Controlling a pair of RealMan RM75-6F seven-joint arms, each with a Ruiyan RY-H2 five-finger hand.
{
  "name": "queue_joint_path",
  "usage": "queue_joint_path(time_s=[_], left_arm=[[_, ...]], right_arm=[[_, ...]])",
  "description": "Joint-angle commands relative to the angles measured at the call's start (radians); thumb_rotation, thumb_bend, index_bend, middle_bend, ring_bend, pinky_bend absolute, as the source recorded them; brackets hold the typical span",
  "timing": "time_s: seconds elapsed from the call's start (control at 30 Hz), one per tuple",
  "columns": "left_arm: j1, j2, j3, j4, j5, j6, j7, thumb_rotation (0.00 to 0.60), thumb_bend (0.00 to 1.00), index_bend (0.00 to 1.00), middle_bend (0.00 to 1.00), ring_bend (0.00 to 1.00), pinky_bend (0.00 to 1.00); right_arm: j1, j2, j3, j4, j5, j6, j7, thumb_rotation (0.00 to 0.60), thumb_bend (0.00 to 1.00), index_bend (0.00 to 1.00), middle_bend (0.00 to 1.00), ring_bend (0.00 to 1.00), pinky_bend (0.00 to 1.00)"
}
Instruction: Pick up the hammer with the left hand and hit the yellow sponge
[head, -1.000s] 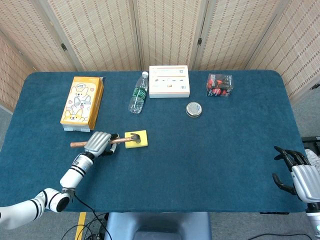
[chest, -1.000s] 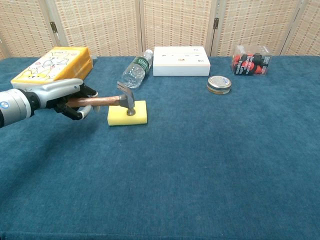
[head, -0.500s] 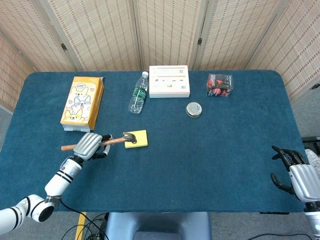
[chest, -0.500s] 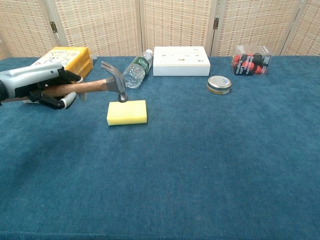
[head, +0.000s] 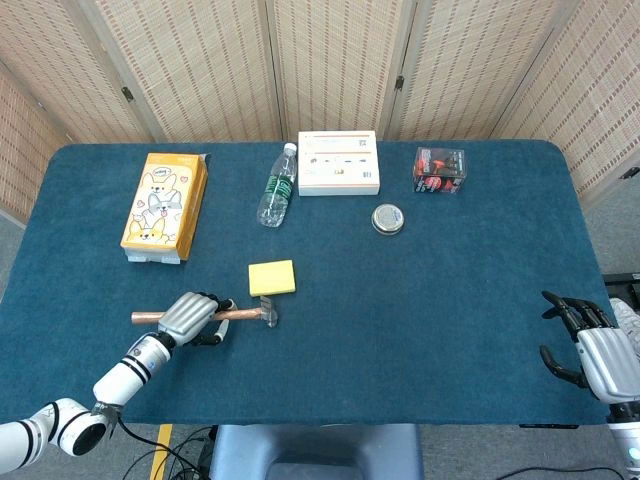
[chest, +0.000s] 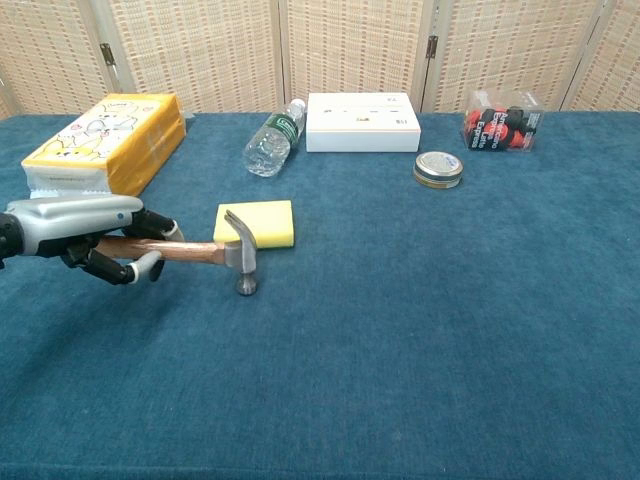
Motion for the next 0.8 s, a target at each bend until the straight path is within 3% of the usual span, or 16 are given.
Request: queue_joint_path(time_s=[0.03,0.1,0.2,0.43,0.57,0.8], left_arm=[[-0.013,0.024,0.003,-0.029,-0.032,-0.024,0.032,0.365,0.54,0.19,0.33,0.22,0.29],[-0.008,0.031,0.0,-0.04,-0.041,-0.014,0.041,0.374,0.39,0.1,0.25,0.15,0.27],[0.006,0.052,-0.008,-0.06,-0.046,0.016,0.041,0.375,0.32,0.02,0.17,0.09,0.25],[0.061,0.123,-0.029,-0.109,-0.038,0.129,0.01,0.394,0.3,0.0,0.15,0.08,0.24],[0.117,0.153,-0.043,-0.14,-0.029,0.237,-0.008,0.589,0.3,0.0,0.15,0.08,0.24],[0.241,0.18,-0.054,-0.2,-0.053,0.443,0.04,0.6,0.3,0.03,0.15,0.08,0.24]], right_arm=[[0.0,-0.001,0.0,0.001,0.0,-0.001,0.001,0.6,0.3,0.13,0.35,0.18,0.18],[0.001,-0.001,0.0,0.001,-0.001,-0.001,0.001,0.6,0.3,0.13,0.35,0.18,0.18],[0.002,0.0,0.0,0.001,-0.002,0.0,0.002,0.6,0.3,0.13,0.35,0.18,0.18],[0.0,0.004,0.0,-0.003,-0.004,0.004,0.0,0.6,0.3,0.13,0.35,0.18,0.18],[-0.001,0.006,-0.001,-0.006,-0.007,0.006,-0.003,0.6,0.3,0.13,0.35,0.18,0.18],[0.004,0.014,-0.001,-0.012,-0.009,0.0,-0.011,0.6,0.3,0.13,0.35,0.18,0.18]])
